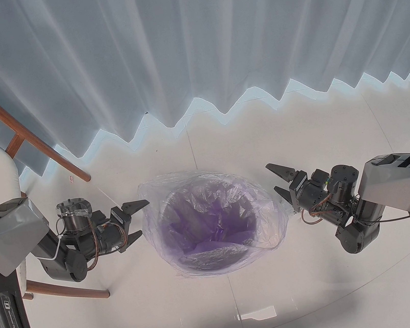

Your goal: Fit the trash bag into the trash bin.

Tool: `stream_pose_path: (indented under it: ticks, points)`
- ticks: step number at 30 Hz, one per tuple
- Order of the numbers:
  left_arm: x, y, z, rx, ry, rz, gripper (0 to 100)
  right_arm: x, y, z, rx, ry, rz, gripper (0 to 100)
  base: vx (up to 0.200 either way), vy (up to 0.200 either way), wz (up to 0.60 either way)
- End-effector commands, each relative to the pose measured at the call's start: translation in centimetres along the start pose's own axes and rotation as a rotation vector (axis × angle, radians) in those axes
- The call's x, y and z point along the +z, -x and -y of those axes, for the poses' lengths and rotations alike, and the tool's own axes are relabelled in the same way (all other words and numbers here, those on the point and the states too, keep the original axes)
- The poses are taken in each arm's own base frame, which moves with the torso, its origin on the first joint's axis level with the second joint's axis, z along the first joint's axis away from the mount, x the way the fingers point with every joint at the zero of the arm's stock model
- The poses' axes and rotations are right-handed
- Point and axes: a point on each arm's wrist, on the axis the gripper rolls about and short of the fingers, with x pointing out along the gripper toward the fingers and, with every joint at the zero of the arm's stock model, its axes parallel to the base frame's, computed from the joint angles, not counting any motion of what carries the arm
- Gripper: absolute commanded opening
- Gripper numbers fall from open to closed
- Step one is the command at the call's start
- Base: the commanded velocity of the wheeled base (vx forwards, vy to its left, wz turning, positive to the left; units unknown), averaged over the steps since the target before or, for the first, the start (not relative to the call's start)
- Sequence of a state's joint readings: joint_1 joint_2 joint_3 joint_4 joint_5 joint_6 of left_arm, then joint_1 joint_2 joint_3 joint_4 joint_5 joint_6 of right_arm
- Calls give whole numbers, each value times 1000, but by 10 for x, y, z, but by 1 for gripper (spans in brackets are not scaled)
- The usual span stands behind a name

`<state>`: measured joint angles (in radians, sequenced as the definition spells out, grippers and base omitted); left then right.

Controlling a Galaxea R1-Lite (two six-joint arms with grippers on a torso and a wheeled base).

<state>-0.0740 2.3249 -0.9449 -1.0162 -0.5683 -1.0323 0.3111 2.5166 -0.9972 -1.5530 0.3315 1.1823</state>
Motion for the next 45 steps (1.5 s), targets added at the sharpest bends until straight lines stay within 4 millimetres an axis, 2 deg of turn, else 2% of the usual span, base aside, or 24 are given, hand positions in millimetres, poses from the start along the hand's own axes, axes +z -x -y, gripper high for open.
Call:
stream_pose_path:
  ticks: [1, 6, 9, 13, 23, 24, 25, 26, 29, 33, 36, 40, 41, 42, 44, 45]
  points:
    - [6, 2, -8, 44, 17, -3, 100, -1, 0, 4, 3, 2, 1, 100, 0, 0, 0]
    - [-1, -4, -18, 75, -9, -13, 100, -2, -1, 6, 1, 10, -2, 100, 0, 0, 0]
    - [-8, -18, -23, 85, -9, -37, 100, -1, -1, 7, -2, 12, 1, 100, 0, 0, 0]
    - [-18, -26, -32, 107, -2, -62, 100, -2, -1, 9, -4, 12, 0, 100, 0, 0, 0]
    - [-12, -22, -25, 130, -18, 12, 100, -2, -2, 11, -6, 12, 0, 100, 0, 0, 0]
    - [-5, -15, -12, 112, -24, 60, 100, -2, -2, 11, -6, 12, 0, 100, 0, 0, 0]
    - [-4, -14, -11, 112, -23, 62, 100, -2, -2, 11, -6, 12, 0, 100, 0, 0, 0]
    - [4, -3, 4, 87, -16, 96, 100, -2, -2, 11, -6, 12, 0, 100, 0, 0, 0]
    - [8, 17, 25, 52, 6, 122, 100, -2, -2, 11, -5, 12, 1, 100, 0, 0, 0]
    - [-6, 37, 40, 48, -4, 107, 100, -1, -1, 7, -1, 15, 3, 100, 0, 0, 0]
    - [-21, 53, 50, 49, -7, 85, 100, 2, 2, -3, -2, 21, 1, 100, 0, 0, 0]
    - [-45, 71, 59, 55, -25, 44, 100, 21, 9, -41, -73, -4, -18, 100, 0, 0, 0]
    - [-46, 72, 60, 54, -27, 42, 100, 21, 9, -43, -77, -6, -19, 100, 0, 0, 0]
    - [-53, 80, 62, 54, -54, 38, 100, 30, 13, -62, -126, -25, -37, 100, 0, 0, 0]
    - [-61, 83, 63, 52, -79, 23, 100, 33, 16, -73, -150, -28, -49, 100, 0, 0, 0]
    - [-73, 88, 66, 42, -105, -1, 100, 34, 18, -81, -175, -11, -66, 100, 0, 0, 0]
